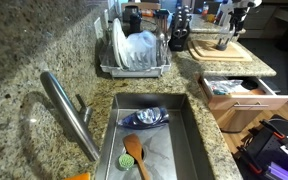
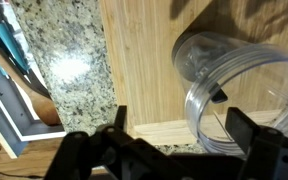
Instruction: Remove the jar from the wooden board and put it on the countertop then close the open drawer
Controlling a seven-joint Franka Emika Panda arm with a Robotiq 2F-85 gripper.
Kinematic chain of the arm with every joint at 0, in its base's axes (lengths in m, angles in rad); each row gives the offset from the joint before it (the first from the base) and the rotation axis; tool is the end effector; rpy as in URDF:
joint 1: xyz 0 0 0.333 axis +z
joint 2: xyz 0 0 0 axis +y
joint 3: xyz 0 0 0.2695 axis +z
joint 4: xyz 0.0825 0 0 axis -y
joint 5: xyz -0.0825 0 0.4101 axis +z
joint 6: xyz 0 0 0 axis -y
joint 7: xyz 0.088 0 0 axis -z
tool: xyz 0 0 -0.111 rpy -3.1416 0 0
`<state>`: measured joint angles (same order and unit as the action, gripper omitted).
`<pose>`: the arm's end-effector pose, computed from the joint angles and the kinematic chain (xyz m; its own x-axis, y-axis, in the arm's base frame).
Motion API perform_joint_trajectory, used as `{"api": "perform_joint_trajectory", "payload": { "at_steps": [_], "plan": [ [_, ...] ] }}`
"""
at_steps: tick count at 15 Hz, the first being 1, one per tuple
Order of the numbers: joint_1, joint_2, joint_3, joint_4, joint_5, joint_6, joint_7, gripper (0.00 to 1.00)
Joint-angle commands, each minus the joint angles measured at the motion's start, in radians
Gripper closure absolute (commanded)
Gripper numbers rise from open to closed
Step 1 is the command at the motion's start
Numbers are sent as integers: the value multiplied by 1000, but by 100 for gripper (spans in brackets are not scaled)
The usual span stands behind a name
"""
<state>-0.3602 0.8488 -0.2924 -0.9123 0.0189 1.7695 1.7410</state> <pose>0.6522 -0.3972 0.3579 -0.6570 -0.7295 0.1902 -0.7497 0.6587 -0.0631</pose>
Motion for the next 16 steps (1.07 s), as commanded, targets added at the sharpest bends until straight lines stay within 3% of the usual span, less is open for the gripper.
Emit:
{"api": "perform_joint_trajectory", "payload": {
  "at_steps": [1,11,16],
  "plan": [
    [-2,13,3,7,3,-24,-2,27],
    [4,28,-5,32,1,-33,40,98],
    [11,-37,21,70,26,-75,15,97]
  ]
}}
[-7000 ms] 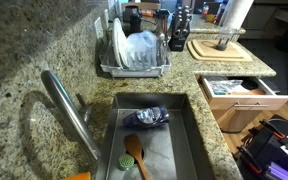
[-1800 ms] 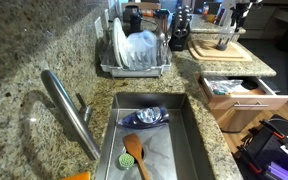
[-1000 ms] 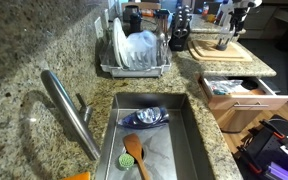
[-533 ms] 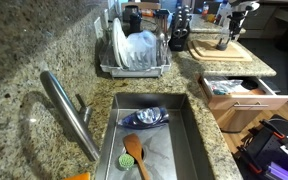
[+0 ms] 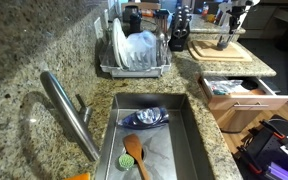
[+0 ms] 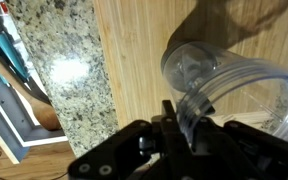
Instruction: Remove the jar from the wooden board and put it on the countertop then close the open drawer
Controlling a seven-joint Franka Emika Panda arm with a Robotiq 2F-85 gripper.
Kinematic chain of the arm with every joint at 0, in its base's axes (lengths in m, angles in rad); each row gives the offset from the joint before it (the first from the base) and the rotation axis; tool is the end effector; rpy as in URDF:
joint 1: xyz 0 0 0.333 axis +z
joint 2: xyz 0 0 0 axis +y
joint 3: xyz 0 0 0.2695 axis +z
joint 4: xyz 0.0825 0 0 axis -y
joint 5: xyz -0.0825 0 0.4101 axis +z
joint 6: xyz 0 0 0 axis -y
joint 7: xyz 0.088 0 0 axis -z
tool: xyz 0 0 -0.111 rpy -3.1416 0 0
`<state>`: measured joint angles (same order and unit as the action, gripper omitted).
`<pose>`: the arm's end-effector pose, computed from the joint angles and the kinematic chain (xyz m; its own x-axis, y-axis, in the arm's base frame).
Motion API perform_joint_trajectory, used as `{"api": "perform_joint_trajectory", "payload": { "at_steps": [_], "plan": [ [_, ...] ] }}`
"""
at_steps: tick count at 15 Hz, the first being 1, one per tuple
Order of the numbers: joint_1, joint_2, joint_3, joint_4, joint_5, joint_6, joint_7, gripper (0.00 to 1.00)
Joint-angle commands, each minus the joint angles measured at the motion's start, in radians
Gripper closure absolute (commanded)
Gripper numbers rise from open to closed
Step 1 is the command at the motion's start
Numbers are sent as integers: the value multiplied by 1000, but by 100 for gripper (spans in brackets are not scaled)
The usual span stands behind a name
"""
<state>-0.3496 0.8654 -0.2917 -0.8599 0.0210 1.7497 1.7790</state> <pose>0.6621 -0.3866 0.3696 -0.6745 -0.7148 0.1849 -0.7356 0.6720 -0.0855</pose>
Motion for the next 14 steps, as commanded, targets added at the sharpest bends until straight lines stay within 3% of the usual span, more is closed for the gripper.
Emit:
{"api": "perform_joint_trajectory", "payload": {
  "at_steps": [1,6,11,13,14],
  "plan": [
    [3,-88,35,12,34,-88,-69,97],
    [121,-300,40,-166,-59,-200,-270,97],
    [281,-449,35,-401,-280,-160,-350,97],
    [302,-508,40,-496,-321,-133,-366,97],
    [293,-403,36,-342,-288,-195,-330,89]
  ]
}}
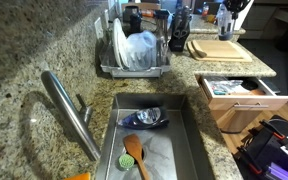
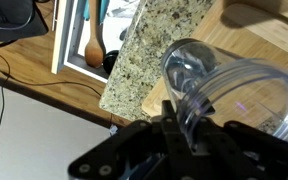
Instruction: Remove the jar from the wooden board and put it on the countertop then close the open drawer
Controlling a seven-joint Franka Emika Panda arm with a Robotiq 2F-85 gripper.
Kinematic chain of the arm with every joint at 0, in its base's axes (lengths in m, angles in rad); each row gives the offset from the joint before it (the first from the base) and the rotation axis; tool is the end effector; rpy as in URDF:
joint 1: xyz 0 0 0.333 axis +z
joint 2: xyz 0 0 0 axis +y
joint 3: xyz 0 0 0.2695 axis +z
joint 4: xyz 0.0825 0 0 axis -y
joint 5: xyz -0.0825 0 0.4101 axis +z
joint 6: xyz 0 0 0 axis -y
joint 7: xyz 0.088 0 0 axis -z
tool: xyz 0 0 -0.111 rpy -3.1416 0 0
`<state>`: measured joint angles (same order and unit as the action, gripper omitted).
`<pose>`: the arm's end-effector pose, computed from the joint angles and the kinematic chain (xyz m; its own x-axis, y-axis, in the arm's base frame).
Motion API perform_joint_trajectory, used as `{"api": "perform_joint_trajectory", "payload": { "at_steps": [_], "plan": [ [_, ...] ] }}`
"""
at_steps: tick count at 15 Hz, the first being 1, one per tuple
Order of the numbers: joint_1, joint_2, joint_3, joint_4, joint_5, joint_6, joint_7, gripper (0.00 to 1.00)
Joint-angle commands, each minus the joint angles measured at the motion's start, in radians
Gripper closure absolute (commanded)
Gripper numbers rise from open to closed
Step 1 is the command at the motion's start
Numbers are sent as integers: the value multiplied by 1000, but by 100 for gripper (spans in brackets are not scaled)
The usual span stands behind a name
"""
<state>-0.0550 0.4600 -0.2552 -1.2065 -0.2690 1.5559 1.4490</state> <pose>0.6521 -0.2053 0.4761 -0.1223 -0.9261 0.3568 -0.9731 0.1825 0.1403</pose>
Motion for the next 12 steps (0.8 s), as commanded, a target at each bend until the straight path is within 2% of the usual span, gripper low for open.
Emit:
{"api": "perform_joint_trajectory", "payload": {
  "at_steps": [1,3,4,6,9,12],
  "plan": [
    [12,-19,0,-37,-11,12,0,89],
    [1,-46,18,-76,-23,18,-3,89],
    [8,-38,18,-94,-23,32,32,97],
    [49,-70,41,-206,-39,114,109,97],
    [131,-130,92,-387,-113,294,198,97],
    [196,-165,123,-502,-195,480,332,97]
  ]
}}
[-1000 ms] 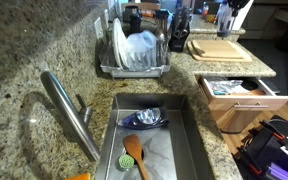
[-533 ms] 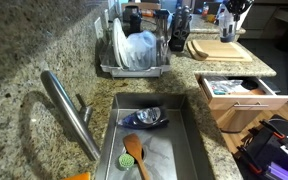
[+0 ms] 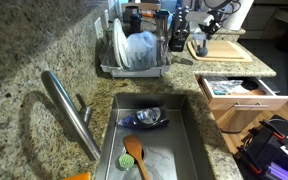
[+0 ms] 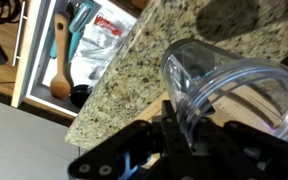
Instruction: Remove the jar from the wooden board and put it on the countertop then close the open drawer
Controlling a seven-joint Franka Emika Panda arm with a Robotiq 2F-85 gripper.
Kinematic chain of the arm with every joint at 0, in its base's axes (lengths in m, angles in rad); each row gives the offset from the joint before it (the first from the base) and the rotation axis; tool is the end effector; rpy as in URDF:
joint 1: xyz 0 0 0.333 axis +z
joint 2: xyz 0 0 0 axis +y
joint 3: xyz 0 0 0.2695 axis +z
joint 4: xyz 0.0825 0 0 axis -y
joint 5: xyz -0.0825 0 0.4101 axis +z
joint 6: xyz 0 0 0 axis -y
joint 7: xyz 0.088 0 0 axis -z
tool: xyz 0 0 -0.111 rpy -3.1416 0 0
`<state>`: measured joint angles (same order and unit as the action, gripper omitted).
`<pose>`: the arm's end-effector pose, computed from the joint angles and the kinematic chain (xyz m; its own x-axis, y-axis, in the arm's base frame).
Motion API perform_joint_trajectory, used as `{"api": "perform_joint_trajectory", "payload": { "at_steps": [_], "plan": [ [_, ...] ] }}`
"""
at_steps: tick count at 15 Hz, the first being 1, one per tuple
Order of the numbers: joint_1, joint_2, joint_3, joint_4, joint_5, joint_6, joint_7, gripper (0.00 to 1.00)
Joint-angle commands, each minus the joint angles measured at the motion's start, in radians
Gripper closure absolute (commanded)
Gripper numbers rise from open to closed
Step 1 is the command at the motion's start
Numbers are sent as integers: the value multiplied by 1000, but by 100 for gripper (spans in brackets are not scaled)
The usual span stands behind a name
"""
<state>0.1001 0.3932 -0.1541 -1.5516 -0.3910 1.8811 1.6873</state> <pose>0.6723 -0.0564 0.3710 -0.0168 -0.9090 0.4165 -0.9985 0.0366 0.0395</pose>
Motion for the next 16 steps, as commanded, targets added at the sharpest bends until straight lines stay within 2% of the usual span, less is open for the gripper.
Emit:
{"api": "perform_joint_trajectory", "payload": {
  "at_steps": [1,2,3,4,6,7,8,9,13,14,16],
  "plan": [
    [43,-102,29,-171,-62,193,129,97],
    [45,-106,35,-186,-52,219,155,97],
    [46,-32,38,-94,-45,144,123,97],
    [51,-37,44,-104,-44,152,134,89],
    [50,-33,45,-104,-44,150,134,89],
    [48,-32,45,-104,-44,150,134,97],
    [30,-21,50,-93,-11,159,101,97],
    [-9,-21,69,-107,35,251,-21,97],
    [-62,6,67,-94,108,421,-258,97],
    [-12,-1,35,-104,73,357,-152,89],
    [-32,7,31,-101,99,400,-226,89]
  ]
}}
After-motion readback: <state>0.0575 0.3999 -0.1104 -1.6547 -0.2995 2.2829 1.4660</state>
